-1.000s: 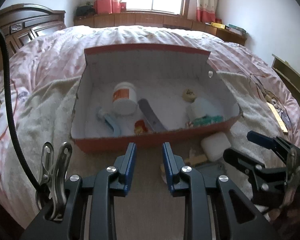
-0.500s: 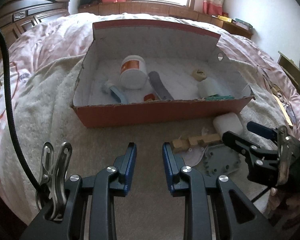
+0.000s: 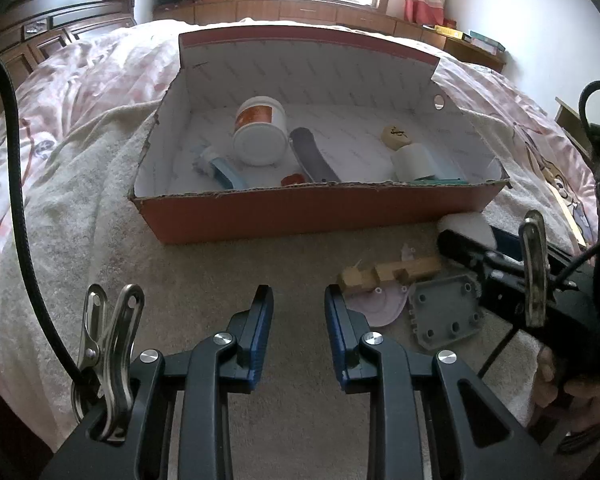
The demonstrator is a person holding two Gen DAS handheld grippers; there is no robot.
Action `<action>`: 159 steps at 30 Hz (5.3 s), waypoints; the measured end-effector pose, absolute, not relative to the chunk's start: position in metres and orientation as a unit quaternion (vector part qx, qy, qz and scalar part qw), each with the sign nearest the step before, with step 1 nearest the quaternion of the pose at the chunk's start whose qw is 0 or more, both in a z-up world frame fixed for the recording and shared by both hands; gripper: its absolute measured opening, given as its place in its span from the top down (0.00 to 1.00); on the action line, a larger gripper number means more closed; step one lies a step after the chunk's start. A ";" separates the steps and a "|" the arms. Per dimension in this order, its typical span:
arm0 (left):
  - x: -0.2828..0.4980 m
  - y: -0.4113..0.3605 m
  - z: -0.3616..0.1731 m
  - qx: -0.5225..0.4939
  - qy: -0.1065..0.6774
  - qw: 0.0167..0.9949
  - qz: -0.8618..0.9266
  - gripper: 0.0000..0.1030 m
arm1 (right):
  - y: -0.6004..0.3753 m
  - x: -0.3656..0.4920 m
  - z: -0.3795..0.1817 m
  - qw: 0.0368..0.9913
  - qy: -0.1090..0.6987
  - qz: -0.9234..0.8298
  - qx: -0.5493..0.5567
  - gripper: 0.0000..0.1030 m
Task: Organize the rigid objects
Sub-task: 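Grasp the white earbud case with the right tool while the left tool grasps the grey plate, then lift and carry the grey plate and earbud case over the box with both tools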
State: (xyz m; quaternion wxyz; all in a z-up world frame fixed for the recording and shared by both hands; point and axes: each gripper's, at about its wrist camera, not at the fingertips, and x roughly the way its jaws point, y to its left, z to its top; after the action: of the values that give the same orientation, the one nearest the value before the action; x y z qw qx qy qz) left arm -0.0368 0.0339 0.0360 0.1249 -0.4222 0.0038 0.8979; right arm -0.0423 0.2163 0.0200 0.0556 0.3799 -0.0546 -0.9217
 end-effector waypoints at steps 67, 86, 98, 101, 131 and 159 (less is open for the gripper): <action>-0.004 0.143 0.018 -0.414 0.113 0.206 0.879 0.31 | 0.294 -0.006 0.024 0.052 -0.128 -0.919 0.370 0.42; 0.006 0.079 0.036 -0.403 0.048 0.168 0.898 0.31 | 0.265 -0.001 0.021 0.086 -0.137 -0.909 0.384 0.42; -0.003 0.044 0.030 -0.407 0.006 0.135 0.903 0.31 | 0.233 0.003 0.011 0.068 -0.075 -0.917 0.386 0.42; -0.004 0.042 0.028 -0.408 0.001 0.137 0.903 0.31 | 0.229 0.006 0.010 0.058 -0.063 -0.921 0.380 0.42; -0.003 0.021 0.049 -0.374 -0.032 0.137 0.917 0.31 | 0.226 0.012 0.018 0.049 -0.060 -0.927 0.368 0.42; -0.063 0.036 0.096 -0.343 -0.007 0.139 0.929 0.31 | 0.214 -0.023 0.076 0.105 -0.071 -0.943 0.307 0.42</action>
State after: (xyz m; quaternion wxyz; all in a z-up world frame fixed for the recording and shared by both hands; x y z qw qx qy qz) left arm -0.0626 0.0356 0.0958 0.1389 -0.3429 -0.0074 0.9290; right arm -0.0226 0.2138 0.0764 0.1049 0.3071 -0.0708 -0.9432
